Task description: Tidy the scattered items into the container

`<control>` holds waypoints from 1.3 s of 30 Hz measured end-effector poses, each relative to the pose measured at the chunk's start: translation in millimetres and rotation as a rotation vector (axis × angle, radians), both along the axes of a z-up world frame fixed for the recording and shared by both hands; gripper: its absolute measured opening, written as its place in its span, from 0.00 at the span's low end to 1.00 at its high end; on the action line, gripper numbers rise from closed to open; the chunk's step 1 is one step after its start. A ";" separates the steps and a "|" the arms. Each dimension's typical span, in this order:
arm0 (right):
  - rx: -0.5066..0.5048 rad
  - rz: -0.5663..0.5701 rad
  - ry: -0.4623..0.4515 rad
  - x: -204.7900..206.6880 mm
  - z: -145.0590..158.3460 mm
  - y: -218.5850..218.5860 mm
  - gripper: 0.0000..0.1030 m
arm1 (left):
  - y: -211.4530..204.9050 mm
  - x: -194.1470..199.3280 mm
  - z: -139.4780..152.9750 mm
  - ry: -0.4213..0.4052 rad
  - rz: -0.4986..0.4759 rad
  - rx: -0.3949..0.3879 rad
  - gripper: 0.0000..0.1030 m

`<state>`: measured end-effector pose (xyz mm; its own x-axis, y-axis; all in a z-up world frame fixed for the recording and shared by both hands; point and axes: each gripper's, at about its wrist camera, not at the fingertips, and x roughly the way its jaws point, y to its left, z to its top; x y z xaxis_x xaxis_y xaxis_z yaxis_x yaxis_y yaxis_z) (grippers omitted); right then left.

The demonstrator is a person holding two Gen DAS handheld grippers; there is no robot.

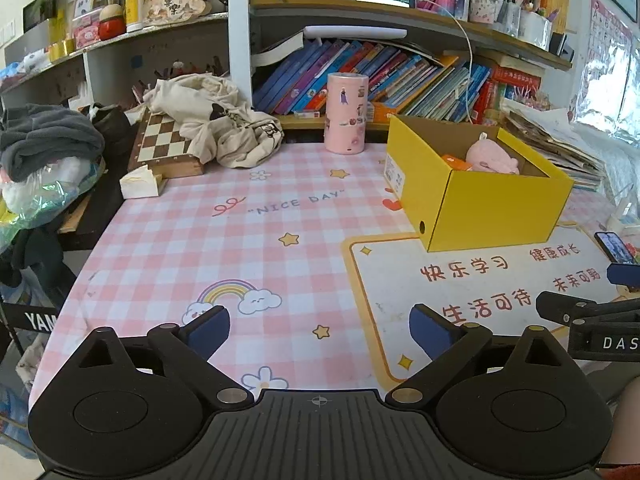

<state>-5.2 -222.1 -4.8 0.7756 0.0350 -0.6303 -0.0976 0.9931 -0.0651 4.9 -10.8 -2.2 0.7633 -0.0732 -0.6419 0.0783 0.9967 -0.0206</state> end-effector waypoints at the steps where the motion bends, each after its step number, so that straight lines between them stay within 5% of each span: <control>1: -0.002 0.005 0.000 -0.5 0.4 0.7 1.00 | 0.1 -0.5 0.0 -0.001 -0.002 -0.001 0.97; 39: 0.015 0.068 0.007 -3.8 -1.2 -2.3 1.00 | -5.7 -14.1 3.7 -0.011 0.017 0.023 0.99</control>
<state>-9.0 -224.4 -6.0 0.7664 0.0969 -0.6351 -0.1653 0.9850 -0.0491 -9.2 -16.5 1.5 0.7713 -0.0451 -0.6349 0.0611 0.9981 0.0033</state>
